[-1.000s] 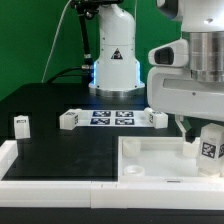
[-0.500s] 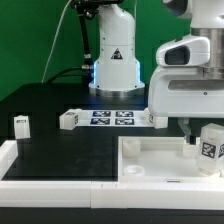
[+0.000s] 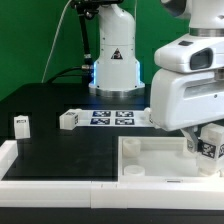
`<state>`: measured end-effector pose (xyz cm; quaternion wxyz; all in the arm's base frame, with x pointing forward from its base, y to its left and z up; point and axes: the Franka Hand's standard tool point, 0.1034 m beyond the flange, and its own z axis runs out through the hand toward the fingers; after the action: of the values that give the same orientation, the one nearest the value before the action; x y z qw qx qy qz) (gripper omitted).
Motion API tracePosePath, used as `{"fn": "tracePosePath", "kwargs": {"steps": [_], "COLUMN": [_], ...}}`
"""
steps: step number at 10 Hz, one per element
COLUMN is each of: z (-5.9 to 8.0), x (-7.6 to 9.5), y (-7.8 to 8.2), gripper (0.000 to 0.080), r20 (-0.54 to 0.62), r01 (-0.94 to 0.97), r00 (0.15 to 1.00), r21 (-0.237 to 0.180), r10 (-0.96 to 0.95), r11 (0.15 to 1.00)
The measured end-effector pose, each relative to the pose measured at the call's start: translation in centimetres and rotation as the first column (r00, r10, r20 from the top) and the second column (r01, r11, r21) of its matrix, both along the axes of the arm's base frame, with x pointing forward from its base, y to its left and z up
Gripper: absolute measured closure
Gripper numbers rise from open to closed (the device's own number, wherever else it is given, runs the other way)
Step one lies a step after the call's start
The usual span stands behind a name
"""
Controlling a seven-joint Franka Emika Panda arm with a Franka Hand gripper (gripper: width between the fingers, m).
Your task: Assemble one leg
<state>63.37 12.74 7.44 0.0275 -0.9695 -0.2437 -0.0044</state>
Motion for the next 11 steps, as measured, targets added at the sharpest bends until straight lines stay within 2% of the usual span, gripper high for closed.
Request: {"fn": "tracePosePath", "kwargs": {"steps": [2, 3, 4, 5, 6, 7, 9, 11], "z": [-0.09, -0.09, -0.10, -0.11, -0.11, -0.11, -0.11, -0.02], "x": [0.00, 0.00, 0.00, 0.00, -0.01, 0.00, 0.00, 0.12], "y": [-0.19, -0.20, -0.20, -0.21, -0.22, -0.22, -0.23, -0.65], "gripper": [0.0150, 0.0150, 0.0238, 0.0419, 0.0419, 0.0509, 0.0509, 0.0509], "r20": [0.008, 0.008, 0.008, 0.008, 0.008, 0.008, 0.006, -0.008], "r01": [-0.169, -0.168, -0.167, -0.167, -0.167, -0.167, -0.131, 0.109], "r00": [0.986, 0.986, 0.986, 0.986, 0.986, 0.986, 0.991, 0.994], "r21": [-0.011, -0.011, -0.011, -0.011, -0.011, -0.011, -0.010, 0.009], "r10": [0.169, 0.168, 0.167, 0.167, 0.167, 0.167, 0.131, -0.108], "r11": [0.986, 0.986, 0.986, 0.986, 0.986, 0.986, 0.991, 0.994]}}
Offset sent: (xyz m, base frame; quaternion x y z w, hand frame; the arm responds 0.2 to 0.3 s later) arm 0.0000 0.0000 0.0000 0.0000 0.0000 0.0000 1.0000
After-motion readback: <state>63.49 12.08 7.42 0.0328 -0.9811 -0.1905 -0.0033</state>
